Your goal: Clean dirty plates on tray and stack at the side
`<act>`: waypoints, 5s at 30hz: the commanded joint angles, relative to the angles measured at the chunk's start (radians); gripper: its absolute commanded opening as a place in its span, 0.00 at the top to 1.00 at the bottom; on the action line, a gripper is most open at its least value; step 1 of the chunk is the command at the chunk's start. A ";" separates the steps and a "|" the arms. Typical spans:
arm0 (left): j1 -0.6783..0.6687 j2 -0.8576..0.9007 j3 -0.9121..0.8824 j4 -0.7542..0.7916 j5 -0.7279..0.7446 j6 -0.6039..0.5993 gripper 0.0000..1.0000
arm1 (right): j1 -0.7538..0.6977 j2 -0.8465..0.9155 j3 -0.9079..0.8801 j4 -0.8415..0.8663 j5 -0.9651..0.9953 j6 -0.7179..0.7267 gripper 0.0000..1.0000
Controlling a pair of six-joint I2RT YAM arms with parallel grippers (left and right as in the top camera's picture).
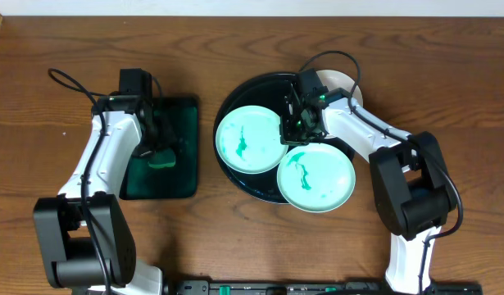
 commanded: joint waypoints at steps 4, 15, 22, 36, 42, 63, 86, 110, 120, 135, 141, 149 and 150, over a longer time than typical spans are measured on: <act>-0.053 -0.027 0.036 0.111 0.345 -0.039 0.93 | 0.020 0.039 -0.012 -0.016 0.003 -0.021 0.99; -0.318 0.027 0.039 0.256 0.311 -0.118 0.93 | 0.020 0.039 -0.012 -0.009 0.003 -0.021 0.99; -0.334 0.210 0.039 0.319 0.297 -0.125 0.93 | 0.020 0.039 -0.012 -0.011 0.003 -0.022 0.99; -0.446 0.261 0.039 0.319 0.406 -0.133 0.93 | 0.020 0.039 -0.012 -0.014 0.003 -0.022 0.99; -0.511 0.287 0.039 0.348 0.367 -0.188 0.93 | 0.020 0.039 -0.012 -0.031 0.003 -0.022 0.99; -0.234 0.325 0.039 0.203 0.034 -0.135 0.93 | 0.020 0.039 -0.012 -0.036 0.003 -0.022 0.99; -0.496 0.329 0.039 0.367 0.449 -0.148 0.93 | 0.020 0.039 -0.012 -0.049 0.003 -0.021 0.99; -0.335 0.329 0.037 0.210 0.245 -0.214 0.93 | 0.020 0.039 -0.012 -0.074 -0.004 -0.021 0.99; -0.238 0.272 0.082 0.109 0.221 -0.086 0.93 | 0.018 0.039 -0.012 -0.064 -0.004 -0.021 0.99; -0.166 -0.101 0.201 -0.190 0.182 -0.040 0.93 | 0.020 0.020 -0.010 0.029 -0.008 -0.056 0.99; -0.056 -0.072 0.177 -0.238 0.162 -0.033 0.93 | 0.021 -0.056 -0.008 0.042 -0.008 -0.128 0.98; 0.000 0.023 0.151 -0.238 0.161 -0.033 0.93 | 0.027 -0.161 -0.008 0.053 0.035 -0.197 0.99; 0.000 0.043 0.151 -0.238 0.161 -0.033 0.93 | 0.033 -0.177 -0.008 0.053 0.057 -0.198 0.99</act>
